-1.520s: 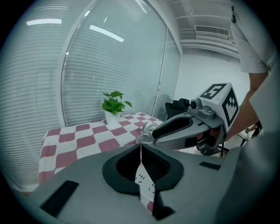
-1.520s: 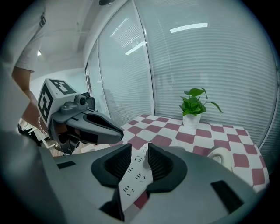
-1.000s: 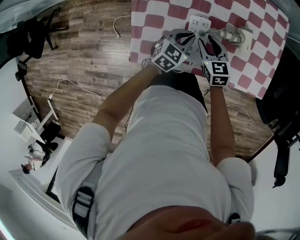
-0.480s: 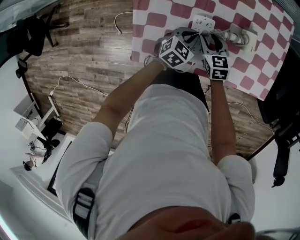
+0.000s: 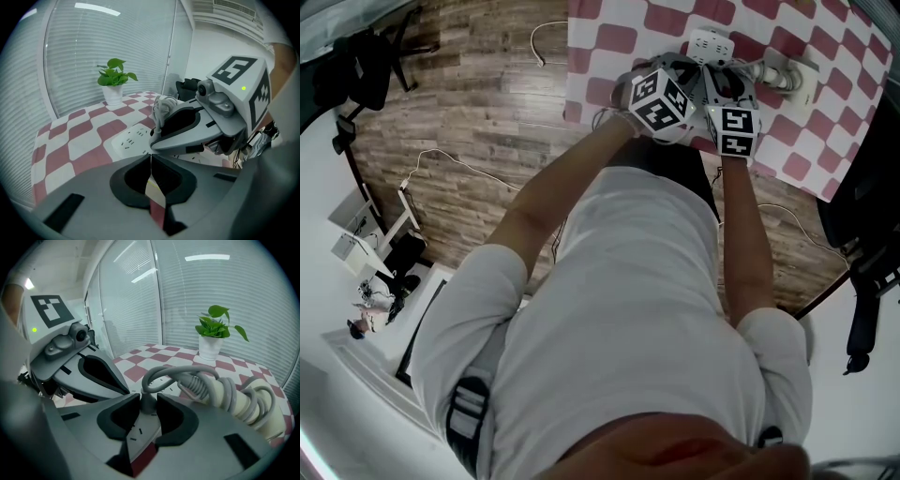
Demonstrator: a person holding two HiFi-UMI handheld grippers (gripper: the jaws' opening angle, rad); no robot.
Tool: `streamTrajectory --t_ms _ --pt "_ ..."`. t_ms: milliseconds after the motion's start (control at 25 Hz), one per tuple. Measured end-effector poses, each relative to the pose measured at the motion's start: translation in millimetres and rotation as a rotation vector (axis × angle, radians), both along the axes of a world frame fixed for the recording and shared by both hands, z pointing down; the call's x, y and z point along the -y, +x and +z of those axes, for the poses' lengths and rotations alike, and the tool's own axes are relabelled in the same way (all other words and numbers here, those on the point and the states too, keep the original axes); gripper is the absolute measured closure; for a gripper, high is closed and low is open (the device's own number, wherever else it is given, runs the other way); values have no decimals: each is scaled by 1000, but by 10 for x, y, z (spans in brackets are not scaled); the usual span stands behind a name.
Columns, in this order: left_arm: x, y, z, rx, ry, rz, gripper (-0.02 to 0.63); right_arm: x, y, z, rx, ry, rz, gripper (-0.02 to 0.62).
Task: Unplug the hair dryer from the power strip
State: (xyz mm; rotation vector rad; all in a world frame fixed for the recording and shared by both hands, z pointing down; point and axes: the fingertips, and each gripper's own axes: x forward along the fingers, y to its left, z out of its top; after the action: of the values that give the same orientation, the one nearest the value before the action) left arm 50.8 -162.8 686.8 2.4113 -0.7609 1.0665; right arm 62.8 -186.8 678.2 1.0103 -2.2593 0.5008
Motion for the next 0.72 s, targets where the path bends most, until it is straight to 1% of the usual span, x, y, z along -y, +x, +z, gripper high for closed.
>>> streamTrajectory --t_ms 200,400,600,720 --pt "-13 8 7 62 7 46 569 2 14 2 -7 -1 13 465" --pt "-13 18 16 113 10 67 569 -4 4 -20 -5 -2 16 466" --pt "-31 33 26 151 40 119 574 23 33 12 32 -39 61 466" --pt "-29 29 35 165 13 109 574 16 31 5 26 -42 62 466"
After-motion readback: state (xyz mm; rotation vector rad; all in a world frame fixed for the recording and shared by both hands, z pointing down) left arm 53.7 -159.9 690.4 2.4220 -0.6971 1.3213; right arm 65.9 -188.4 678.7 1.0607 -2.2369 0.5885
